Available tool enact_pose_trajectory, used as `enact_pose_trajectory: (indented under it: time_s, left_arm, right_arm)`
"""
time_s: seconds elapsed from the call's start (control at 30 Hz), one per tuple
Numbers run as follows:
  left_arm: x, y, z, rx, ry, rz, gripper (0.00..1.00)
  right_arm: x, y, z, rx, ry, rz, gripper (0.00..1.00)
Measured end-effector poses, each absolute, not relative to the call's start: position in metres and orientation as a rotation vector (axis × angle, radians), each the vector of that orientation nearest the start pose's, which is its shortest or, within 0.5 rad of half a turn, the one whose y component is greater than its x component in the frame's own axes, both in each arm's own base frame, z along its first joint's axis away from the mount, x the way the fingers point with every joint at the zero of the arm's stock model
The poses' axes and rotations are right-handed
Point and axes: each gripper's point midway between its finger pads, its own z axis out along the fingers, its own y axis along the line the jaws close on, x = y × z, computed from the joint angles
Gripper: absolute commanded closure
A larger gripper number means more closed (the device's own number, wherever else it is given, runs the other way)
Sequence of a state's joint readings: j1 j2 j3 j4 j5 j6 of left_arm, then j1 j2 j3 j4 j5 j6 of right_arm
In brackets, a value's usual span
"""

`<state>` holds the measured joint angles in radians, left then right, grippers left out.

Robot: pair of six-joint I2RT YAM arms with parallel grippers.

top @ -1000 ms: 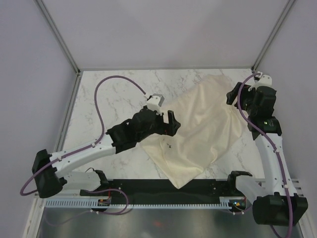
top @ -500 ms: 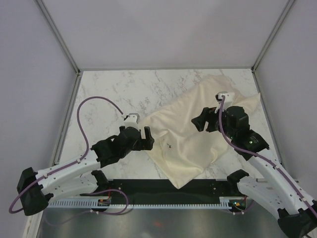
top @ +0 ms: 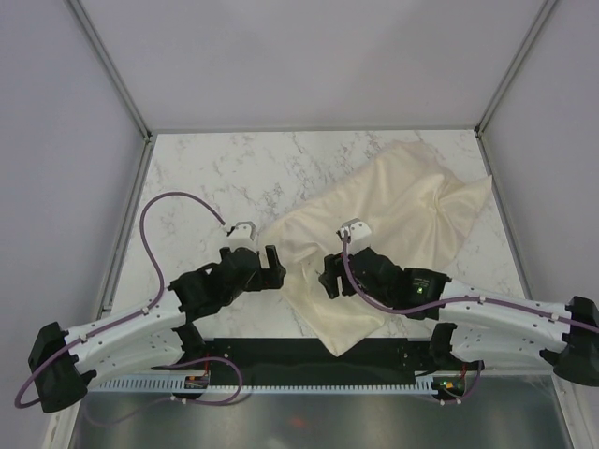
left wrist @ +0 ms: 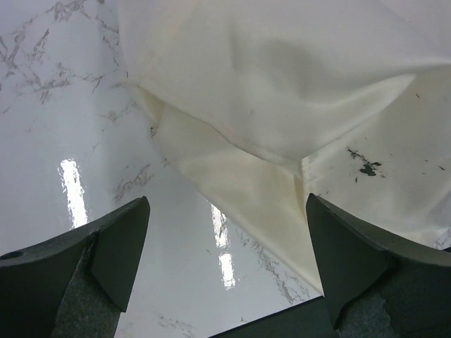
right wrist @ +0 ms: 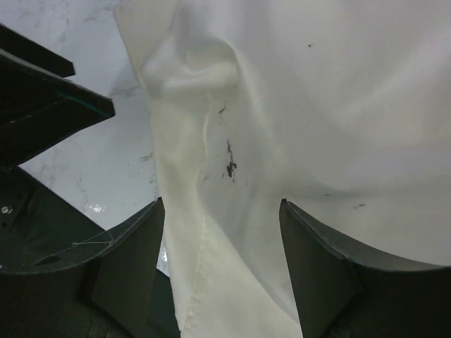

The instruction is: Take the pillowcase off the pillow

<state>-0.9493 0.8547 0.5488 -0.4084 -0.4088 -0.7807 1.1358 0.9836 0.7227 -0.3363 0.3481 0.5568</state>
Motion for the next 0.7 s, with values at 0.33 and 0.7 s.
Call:
enact_pose_trajectory:
  time_s: [0.33,0.7]
  left_arm:
    - [0.183,-0.186,0.103,-0.029,2.271,-0.488,0.00]
    - [0.178,-0.182,0.095,-0.034,2.283,-0.500,0.01]
  right_arm:
    - [0.194,0.256,0.128,-0.307,2.156,0.375,0.27]
    - [0.199,0.261,0.094,-0.289,2.209,0.285,0.88]
